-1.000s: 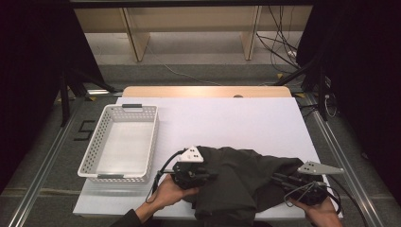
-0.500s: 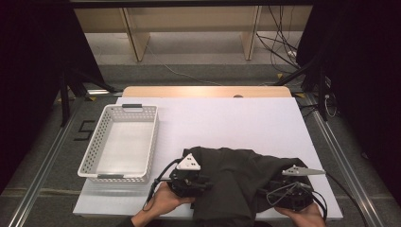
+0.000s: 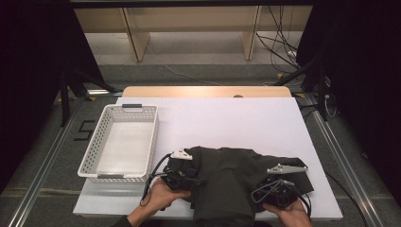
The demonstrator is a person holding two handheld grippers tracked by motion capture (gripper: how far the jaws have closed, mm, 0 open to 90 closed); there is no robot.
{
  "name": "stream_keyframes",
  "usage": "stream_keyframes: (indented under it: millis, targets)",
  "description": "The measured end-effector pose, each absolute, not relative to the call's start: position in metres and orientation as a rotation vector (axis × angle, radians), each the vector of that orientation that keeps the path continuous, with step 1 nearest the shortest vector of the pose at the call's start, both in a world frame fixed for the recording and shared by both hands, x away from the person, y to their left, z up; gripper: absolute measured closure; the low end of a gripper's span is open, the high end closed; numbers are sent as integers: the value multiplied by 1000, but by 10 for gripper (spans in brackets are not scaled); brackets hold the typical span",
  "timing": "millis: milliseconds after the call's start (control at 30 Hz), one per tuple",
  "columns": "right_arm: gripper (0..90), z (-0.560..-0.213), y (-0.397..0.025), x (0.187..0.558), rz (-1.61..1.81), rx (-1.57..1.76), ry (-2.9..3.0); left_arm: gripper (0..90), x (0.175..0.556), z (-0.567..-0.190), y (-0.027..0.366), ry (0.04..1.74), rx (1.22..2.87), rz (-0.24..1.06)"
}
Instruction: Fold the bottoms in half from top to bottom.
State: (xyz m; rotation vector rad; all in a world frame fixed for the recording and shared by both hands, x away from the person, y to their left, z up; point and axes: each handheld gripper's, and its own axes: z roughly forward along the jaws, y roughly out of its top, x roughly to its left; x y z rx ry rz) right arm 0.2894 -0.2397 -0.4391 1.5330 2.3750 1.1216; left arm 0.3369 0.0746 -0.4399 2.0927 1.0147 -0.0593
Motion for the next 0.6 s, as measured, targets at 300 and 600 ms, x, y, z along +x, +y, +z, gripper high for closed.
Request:
stream_keyframes:
  millis: [300,600]
  targets:
    - [857,-411,-261,300,1196,1509,2277,500,335,-448,65,987,2087,-266]
    - [857,-424,-258,301,1123,1507,2331,884,327,-449,59,926,2184,-107]
